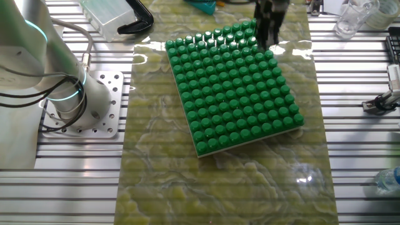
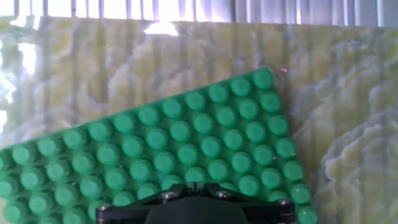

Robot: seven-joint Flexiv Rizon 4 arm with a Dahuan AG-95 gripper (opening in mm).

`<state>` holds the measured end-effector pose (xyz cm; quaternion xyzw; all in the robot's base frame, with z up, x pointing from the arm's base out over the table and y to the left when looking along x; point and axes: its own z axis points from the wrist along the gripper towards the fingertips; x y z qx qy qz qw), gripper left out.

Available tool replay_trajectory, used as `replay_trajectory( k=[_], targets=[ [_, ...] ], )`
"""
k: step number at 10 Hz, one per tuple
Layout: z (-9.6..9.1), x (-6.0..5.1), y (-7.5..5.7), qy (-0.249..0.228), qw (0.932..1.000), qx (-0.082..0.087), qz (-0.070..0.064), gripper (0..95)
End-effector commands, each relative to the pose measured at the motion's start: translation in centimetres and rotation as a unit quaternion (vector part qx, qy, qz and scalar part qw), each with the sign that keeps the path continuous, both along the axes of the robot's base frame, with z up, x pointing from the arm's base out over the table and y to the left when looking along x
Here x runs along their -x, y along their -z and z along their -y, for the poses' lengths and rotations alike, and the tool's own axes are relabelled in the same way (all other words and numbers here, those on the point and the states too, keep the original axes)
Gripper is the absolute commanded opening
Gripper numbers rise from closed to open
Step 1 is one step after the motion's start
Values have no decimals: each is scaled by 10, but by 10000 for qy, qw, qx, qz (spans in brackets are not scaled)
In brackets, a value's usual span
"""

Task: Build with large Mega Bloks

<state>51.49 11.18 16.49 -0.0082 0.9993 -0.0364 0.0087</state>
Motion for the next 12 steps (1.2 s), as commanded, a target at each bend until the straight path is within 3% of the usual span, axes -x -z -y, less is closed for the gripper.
replay_trajectory(
  k=[1, 8, 9, 10, 11, 12],
  targets=[
    [-8, -1, 0, -74, 10000, -47, 23, 0],
    [-33, -14, -12, -233, 9997, -90, 1, 0],
    [-34, -14, -13, -235, 9996, -161, -7, 0],
    [-34, -14, -13, -193, 9989, -429, 19, 0],
    [-34, -14, -13, -346, 9984, -417, 158, 0],
    [-34, -14, -13, -452, 9984, -284, 162, 0]
  ],
)
